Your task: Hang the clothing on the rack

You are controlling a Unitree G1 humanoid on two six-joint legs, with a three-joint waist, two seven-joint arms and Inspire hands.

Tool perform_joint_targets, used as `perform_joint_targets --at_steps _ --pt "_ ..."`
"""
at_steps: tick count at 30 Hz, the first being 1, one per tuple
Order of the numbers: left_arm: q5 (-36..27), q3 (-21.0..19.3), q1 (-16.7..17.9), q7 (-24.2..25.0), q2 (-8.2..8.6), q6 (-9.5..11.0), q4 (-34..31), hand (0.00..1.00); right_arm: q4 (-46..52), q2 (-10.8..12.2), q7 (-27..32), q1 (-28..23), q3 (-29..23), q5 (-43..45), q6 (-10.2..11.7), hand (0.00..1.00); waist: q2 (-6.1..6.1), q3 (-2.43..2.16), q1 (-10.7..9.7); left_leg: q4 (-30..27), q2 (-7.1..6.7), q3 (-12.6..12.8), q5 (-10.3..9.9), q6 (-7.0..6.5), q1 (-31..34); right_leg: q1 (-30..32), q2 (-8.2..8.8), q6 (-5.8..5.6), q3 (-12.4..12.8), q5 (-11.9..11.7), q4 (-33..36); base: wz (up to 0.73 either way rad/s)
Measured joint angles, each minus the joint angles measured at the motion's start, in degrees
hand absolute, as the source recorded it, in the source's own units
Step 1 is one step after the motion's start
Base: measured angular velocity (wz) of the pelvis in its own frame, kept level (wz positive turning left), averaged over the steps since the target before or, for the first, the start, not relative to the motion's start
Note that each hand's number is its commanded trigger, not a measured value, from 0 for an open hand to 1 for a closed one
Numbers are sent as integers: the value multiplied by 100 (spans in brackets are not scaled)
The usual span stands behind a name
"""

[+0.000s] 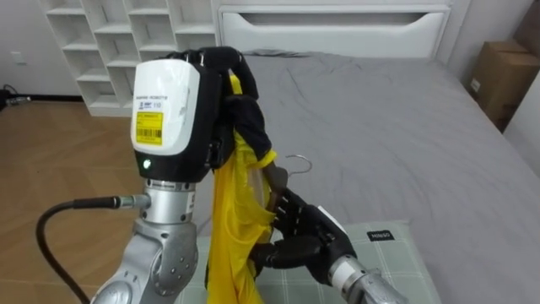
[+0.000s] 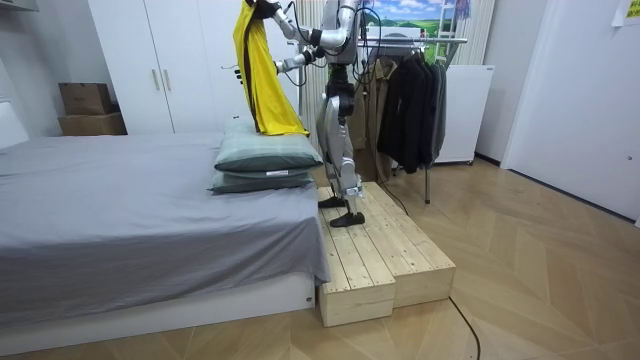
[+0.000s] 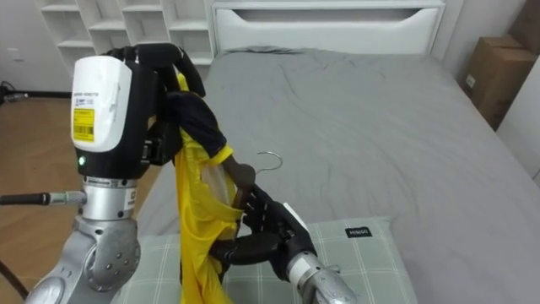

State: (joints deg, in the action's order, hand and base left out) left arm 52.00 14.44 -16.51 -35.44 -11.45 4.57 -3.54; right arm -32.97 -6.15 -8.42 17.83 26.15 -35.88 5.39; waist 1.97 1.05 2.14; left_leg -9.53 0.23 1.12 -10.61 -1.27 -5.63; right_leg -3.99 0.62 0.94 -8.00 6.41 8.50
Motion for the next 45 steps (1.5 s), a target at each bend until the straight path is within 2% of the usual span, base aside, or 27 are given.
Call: perform_joint_targets --at_steps 11,24,34,36,41,45 --pt "-1 12 0 23 58 -204 0 100 -9 -7 -54 -1 61 -17 -1 0 7 0 -6 0 2 0 0 0 -1 0 -6 0 -3 0 0 0" --pt "-1 25 0 100 59 -220 -31 100 -12 -8 -101 -1 83 -31 -22 0 42 -5 -13 1 -1 -24 -1 0 6 -2 -4 1 -33 -1 6 0" --pt "2 40 -7 97 47 -304 -110 100 -22 -71 -100 -2 83 -665 -60 0 53 -5 -10 -1 -7 -73 0 0 7 -15 6 0 -92 0 5 1" --pt "2 41 -7 97 47 -304 -110 100 -27 -87 -100 -2 83 -669 -60 0 70 -4 -14 0 -7 -75 0 0 10 -15 6 0 -95 0 5 0" --pt "11 55 -8 98 50 -333 -132 100 -303 -56 -106 -2 85 -713 -59 0 211 -5 -19 5 -8 -89 0 0 9 -14 4 0 -102 0 5 0" --pt "12 114 -8 98 48 -332 -272 100 -491 -60 -106 -17 87 -926 -59 0 221 -5 -22 0 -2 -97 0 1 14 -11 -3 0 -105 0 3 0"
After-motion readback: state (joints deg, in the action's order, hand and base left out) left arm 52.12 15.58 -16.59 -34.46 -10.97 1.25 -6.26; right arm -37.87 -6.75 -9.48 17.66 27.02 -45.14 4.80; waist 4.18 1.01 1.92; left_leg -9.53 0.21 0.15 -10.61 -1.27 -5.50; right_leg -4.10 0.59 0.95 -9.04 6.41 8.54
